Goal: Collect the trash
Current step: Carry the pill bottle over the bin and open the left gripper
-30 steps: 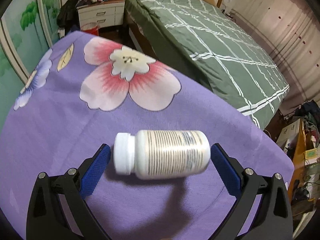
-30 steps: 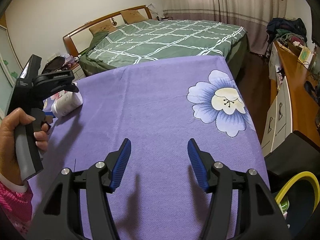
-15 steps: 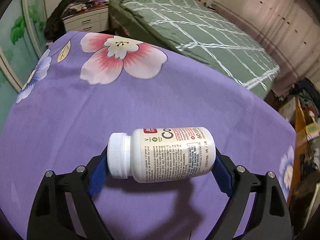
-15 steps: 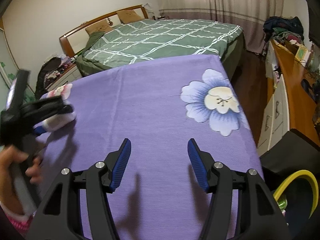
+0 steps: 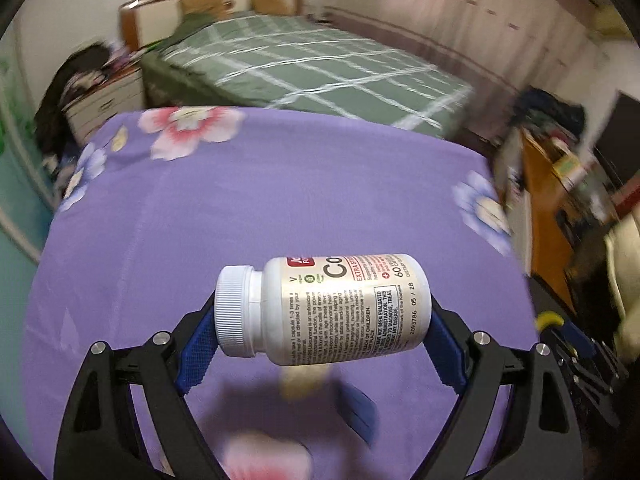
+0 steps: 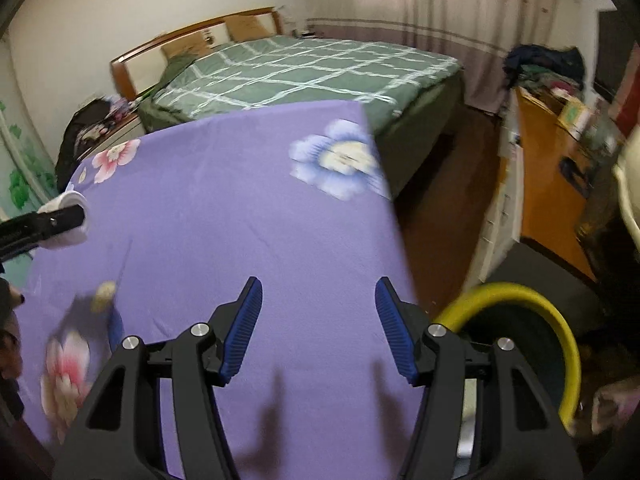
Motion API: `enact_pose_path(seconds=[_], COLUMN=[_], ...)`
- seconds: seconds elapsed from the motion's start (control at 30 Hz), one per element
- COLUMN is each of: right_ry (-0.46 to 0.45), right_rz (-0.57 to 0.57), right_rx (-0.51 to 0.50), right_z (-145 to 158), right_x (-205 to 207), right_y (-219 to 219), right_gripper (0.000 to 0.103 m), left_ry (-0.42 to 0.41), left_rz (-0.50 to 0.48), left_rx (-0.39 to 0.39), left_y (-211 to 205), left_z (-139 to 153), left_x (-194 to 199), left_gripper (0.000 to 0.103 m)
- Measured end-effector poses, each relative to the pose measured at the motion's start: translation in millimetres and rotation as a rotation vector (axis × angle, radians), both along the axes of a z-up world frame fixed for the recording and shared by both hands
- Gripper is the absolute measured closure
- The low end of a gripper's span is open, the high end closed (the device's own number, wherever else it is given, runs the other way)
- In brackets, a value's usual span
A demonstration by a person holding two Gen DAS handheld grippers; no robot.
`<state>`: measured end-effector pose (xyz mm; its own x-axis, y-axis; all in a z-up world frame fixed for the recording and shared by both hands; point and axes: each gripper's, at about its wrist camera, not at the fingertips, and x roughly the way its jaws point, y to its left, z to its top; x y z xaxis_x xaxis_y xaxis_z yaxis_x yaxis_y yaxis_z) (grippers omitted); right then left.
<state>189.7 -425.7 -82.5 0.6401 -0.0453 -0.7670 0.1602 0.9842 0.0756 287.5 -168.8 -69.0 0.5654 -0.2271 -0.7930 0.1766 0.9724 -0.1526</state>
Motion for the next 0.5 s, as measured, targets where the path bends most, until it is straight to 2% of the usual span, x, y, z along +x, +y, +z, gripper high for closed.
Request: enact_pose_path(seconds=[0.23, 0.33, 0.5], right_ry=[-0.011, -0.008, -0.007], right_rz=[-0.193, -0.264, -0.367], right_rx=[0.015, 0.014, 0.007], right_z=[-7, -12, -20], right_x=[-105, -143, -196], right_y=[-70, -97, -135], right_gripper=[0.047, 0.045, 0.043], left_ry=[-0.008, 0.015, 0.070], left_rz=[-0.253, -0.389, -0.543], left_rx=[-0.005, 0.008, 0.027], left_y=[-93, -153, -238], left_z=[9, 1, -15], left_x=[-69, -100, -132], left_gripper=[0.016, 0.016, 0.016])
